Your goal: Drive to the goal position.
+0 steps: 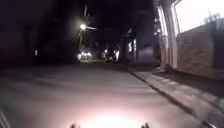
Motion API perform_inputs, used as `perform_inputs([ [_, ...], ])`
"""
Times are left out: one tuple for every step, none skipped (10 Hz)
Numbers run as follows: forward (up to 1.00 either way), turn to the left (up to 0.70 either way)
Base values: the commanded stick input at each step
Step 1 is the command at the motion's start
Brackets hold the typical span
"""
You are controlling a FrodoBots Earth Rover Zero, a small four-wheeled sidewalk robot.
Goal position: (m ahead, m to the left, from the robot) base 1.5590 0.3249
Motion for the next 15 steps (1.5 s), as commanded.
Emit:
perform_inputs([
  [0.8,0.0],
  [0.85,0.0],
  [0.85,0.0],
  [0.85,0.0],
  [0.85,0.0],
  [0.85,0.0],
  [0.85,0.0],
  [0.85,0.09],
  [0.85,0.26],
  [0.85,0.3],
  [0.85,0.23],
  [0.85,0.16],
  [0.85,0.09],
  [0.85,0.01],
  [0.85,0.0],
])
